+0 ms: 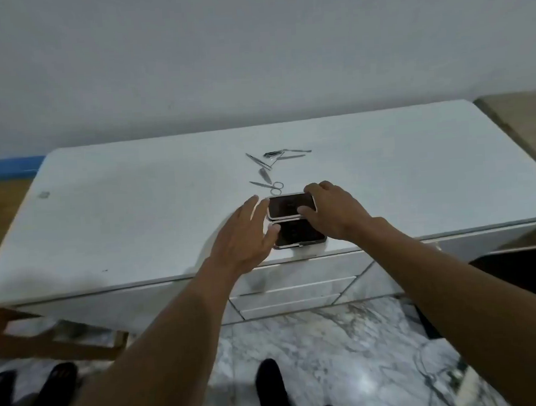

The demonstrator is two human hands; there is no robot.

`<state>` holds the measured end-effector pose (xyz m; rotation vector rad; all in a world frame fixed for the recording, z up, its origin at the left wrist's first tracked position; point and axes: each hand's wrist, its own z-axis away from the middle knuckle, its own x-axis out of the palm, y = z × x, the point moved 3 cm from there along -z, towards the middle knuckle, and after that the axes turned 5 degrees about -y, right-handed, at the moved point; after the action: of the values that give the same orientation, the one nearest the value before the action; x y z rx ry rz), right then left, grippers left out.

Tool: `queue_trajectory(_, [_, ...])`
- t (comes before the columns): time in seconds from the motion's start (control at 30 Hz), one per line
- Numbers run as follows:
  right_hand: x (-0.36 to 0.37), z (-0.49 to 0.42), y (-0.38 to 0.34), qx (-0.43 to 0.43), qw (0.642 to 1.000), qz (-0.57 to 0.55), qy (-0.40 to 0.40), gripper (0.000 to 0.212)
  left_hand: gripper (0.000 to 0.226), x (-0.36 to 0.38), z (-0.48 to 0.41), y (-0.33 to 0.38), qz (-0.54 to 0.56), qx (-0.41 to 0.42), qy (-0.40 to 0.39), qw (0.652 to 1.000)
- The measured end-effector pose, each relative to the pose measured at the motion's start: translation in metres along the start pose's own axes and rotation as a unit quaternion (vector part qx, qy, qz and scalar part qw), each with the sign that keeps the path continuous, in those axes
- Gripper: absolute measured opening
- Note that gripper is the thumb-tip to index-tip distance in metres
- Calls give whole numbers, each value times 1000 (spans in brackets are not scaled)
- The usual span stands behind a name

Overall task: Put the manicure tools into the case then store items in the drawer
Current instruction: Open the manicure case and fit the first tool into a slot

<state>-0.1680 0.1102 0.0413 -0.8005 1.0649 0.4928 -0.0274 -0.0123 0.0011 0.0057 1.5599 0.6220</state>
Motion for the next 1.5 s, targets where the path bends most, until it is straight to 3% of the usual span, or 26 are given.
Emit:
queue_trajectory(0.17, [11,-5,6,25,1000,-17,9,41,74,13,-12,-5,1,33,-9,999])
queue_trajectory(0.33, [15,-10,10,25,999,-16,12,40,65,26,-15,-12,-16,62,-2,998])
queue_trajectory(0.83, [8,-79,-14,-24,999,-29,39,35,60,32,-16,-20,28,58,42,997])
queue_trajectory(1.5, [17,-142,-48,28,998,35,46,27,60,31,-19,-23,29,67,62,995])
